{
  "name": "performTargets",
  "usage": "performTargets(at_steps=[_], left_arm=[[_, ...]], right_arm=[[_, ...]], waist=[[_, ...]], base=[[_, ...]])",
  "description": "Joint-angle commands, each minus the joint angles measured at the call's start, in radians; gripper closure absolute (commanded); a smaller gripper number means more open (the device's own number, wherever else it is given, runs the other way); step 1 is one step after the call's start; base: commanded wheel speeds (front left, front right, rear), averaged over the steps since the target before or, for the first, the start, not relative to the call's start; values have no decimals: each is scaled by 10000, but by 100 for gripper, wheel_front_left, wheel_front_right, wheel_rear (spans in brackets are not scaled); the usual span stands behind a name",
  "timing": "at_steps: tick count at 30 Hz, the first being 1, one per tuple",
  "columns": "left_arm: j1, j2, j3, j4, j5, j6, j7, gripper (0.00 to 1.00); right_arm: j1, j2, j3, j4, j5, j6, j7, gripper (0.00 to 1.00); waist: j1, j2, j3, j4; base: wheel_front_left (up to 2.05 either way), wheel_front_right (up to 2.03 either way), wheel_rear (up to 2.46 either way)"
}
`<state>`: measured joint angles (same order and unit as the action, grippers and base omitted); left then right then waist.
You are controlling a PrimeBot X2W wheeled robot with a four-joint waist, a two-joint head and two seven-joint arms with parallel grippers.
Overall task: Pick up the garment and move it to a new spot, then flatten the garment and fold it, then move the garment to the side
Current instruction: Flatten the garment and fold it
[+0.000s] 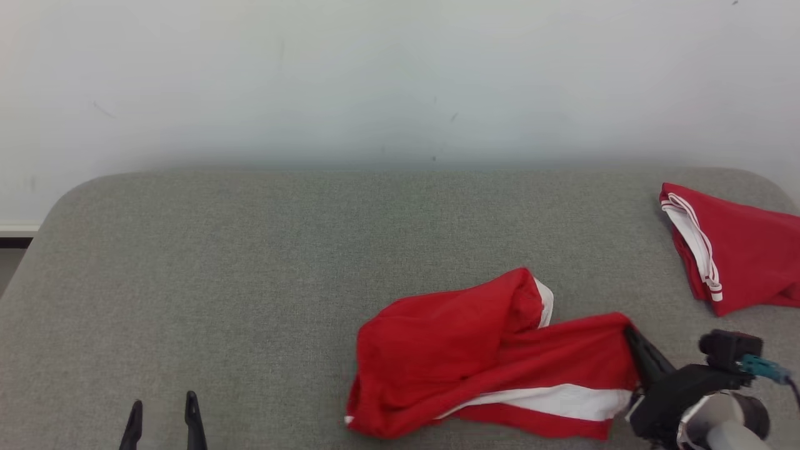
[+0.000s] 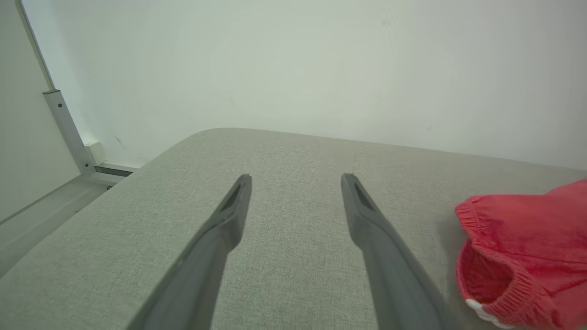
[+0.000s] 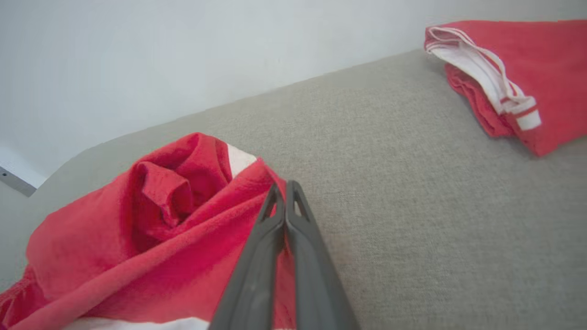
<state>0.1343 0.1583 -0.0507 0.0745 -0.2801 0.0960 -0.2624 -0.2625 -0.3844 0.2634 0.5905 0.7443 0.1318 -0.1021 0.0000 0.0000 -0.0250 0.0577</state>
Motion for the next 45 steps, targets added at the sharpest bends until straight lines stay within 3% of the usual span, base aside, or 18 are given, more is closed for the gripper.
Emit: performTargets(at_steps=[1, 4, 5, 6, 7, 14, 22, 33, 45], left_arm=[[-63, -57, 20, 57, 121, -73, -31, 0], [-136, -153, -8, 237, 209, -231, -31, 0], [-151, -197, -26, 289, 243, -246, -31, 0], [-160, -227, -32, 330, 256, -305, -31, 0], [-170, -235, -6, 367, 260, -342, -31, 0], [-140, -295, 140, 546, 377, -542, -31, 0], [68, -317, 59, 716, 476, -879, -31, 0], [-347, 349, -1786, 2165, 1094, -2057, 415, 0], [-1793, 964, -3846, 4006, 1195, -2258, 196, 0]], right_arm=[[-61, -151, -56, 193, 45, -27, 56, 100], [-179, -136, 109, 589, 150, -27, 111, 100], [-248, -148, 198, 626, 140, -27, 11, 86], [-306, -164, 280, 636, 129, -27, -95, 20], [-323, -159, 386, 633, 129, -27, -175, 0], [-26, -573, 878, 124, -113, -28, -1007, 0], [1108, -984, 347, -1502, -196, -28, -1432, 0], [2860, 194, -714, -3414, -1152, -28, -1577, 0], [3121, 603, -877, -3757, -1597, -28, -1387, 0]], waist=[[0, 0, 22, 18], [0, 0, 40, 27], [0, 0, 41, 27], [0, 0, 38, 23], [0, 0, 31, 2], [0, 0, -122, -213], [0, 0, -194, -627], [0, 0, 0, -1207], [0, 0, 199, -1819]], base=[[0, 0, 0], [0, 0, 0], [0, 0, 0], [0, 0, 0], [0, 0, 0], [0, 0, 0], [0, 0, 0], [0, 0, 0], [0, 0, 0]])
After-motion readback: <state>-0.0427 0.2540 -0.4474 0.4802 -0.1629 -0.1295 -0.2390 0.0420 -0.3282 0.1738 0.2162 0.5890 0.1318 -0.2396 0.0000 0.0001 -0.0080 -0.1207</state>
